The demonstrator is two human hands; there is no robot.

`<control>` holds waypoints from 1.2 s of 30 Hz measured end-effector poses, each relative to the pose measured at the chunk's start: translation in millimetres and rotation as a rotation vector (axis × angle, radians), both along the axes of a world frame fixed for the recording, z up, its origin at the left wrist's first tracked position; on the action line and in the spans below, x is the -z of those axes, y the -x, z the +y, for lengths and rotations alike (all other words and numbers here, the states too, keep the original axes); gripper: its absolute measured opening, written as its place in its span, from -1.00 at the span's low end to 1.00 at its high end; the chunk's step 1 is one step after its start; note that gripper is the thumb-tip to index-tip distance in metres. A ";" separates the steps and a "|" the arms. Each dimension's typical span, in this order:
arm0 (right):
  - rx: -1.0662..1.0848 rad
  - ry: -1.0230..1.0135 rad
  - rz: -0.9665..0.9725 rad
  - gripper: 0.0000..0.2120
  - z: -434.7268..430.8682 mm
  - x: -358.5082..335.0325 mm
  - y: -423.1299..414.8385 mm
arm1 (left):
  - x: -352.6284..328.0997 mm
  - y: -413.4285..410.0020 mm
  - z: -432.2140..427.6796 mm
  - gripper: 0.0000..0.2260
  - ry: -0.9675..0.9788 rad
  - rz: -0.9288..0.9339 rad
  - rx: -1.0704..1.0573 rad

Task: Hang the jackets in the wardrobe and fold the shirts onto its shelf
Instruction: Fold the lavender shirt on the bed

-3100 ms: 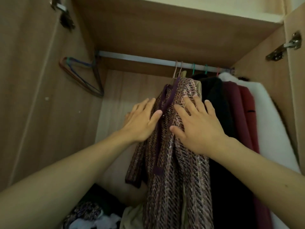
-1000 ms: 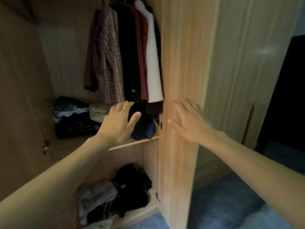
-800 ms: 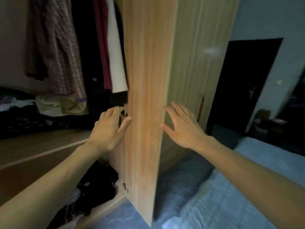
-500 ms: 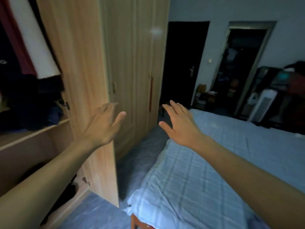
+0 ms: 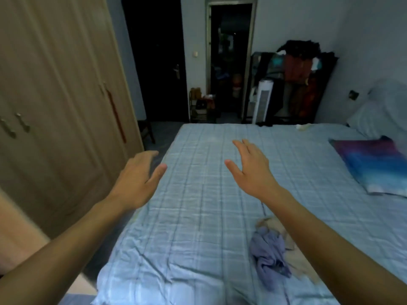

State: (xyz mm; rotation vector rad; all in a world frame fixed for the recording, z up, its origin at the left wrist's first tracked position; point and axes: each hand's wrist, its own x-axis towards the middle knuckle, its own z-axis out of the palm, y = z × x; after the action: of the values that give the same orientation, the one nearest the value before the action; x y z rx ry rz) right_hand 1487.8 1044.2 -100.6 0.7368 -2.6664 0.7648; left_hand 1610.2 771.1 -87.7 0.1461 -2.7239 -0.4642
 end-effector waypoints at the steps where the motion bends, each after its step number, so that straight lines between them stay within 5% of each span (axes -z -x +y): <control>1: 0.026 -0.007 -0.007 -0.29 22.6 6.1 10.4 | 9.7 18.7 18.3 -0.31 -0.014 -0.005 0.029; 10: 0.224 -0.040 -0.139 -0.24 152.8 65.3 56.2 | 78.2 125.8 158.1 -0.32 -0.182 -0.129 0.219; 23: 0.490 -0.248 -0.357 -0.13 198.5 159.4 71.7 | 178.7 238.6 216.6 -0.42 -0.306 -0.324 0.490; 27: 0.499 -0.264 -0.407 -0.31 195.6 193.5 70.3 | 213.5 253.1 229.4 -0.47 -0.325 -0.413 0.518; 31: 0.508 -0.239 -0.484 -0.47 194.7 227.2 76.1 | 241.8 262.1 237.4 -0.45 -0.222 -0.555 0.589; 36: 0.474 -0.183 -0.616 -0.33 194.5 288.0 89.6 | 283.4 279.6 247.3 -0.60 -0.132 -0.650 0.631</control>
State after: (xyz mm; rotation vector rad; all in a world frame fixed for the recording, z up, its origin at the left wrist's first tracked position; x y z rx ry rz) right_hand 1398.3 1238.7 -388.6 -0.1528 -3.2912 0.6988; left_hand 1330.6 1018.4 -371.1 -0.6628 -3.3424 -0.8973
